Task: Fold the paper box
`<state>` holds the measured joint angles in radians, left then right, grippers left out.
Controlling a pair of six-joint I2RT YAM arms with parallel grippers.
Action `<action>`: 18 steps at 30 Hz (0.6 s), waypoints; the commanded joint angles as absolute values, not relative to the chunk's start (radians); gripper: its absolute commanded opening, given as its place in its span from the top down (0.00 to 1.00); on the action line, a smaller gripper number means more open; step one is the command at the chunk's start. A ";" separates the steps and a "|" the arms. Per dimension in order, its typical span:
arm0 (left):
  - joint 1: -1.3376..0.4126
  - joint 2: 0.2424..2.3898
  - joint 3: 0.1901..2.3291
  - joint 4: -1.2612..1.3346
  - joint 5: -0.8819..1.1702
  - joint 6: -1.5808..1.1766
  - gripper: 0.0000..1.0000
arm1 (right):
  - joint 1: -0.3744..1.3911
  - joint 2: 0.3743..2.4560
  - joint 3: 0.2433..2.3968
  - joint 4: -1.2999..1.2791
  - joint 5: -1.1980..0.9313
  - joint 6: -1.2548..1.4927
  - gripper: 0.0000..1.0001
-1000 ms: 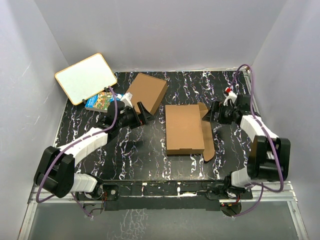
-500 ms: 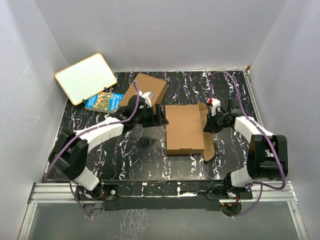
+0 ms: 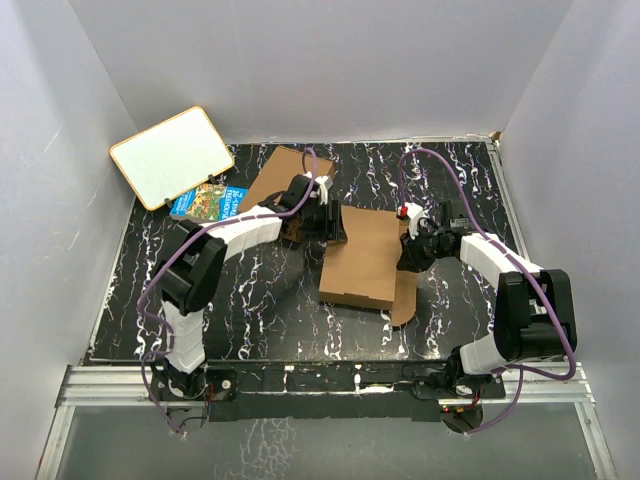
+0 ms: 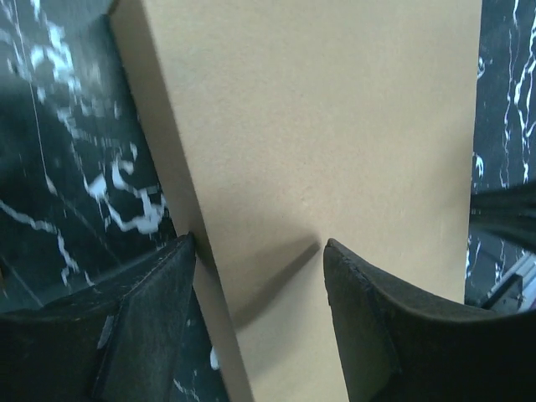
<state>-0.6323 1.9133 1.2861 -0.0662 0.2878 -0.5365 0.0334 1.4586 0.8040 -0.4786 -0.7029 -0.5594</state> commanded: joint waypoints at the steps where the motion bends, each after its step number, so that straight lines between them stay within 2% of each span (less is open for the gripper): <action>1: -0.628 1.973 1.445 -0.137 0.291 -0.446 0.40 | 0.055 1.428 0.823 -0.454 -0.752 -0.593 0.84; 8: -0.595 2.132 1.677 -0.219 0.311 -0.388 0.41 | 0.050 1.427 0.853 -0.463 -0.692 -0.577 0.79; 11: -0.591 2.118 1.709 -0.206 0.300 -0.376 0.39 | 0.018 1.410 0.866 -0.505 -0.706 -0.606 0.77; 14: -0.587 2.036 1.666 -0.164 0.271 -0.353 0.37 | -0.011 1.370 0.860 -0.541 -0.770 -0.668 0.76; 18: -0.586 1.831 1.466 0.009 0.255 -0.291 0.35 | -0.031 1.296 0.834 -0.596 -0.898 -0.797 0.73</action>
<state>-0.5880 2.0914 1.6081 -0.1406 0.2718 -0.3683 -0.0166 1.3872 0.8173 -0.5575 -0.7406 -0.6407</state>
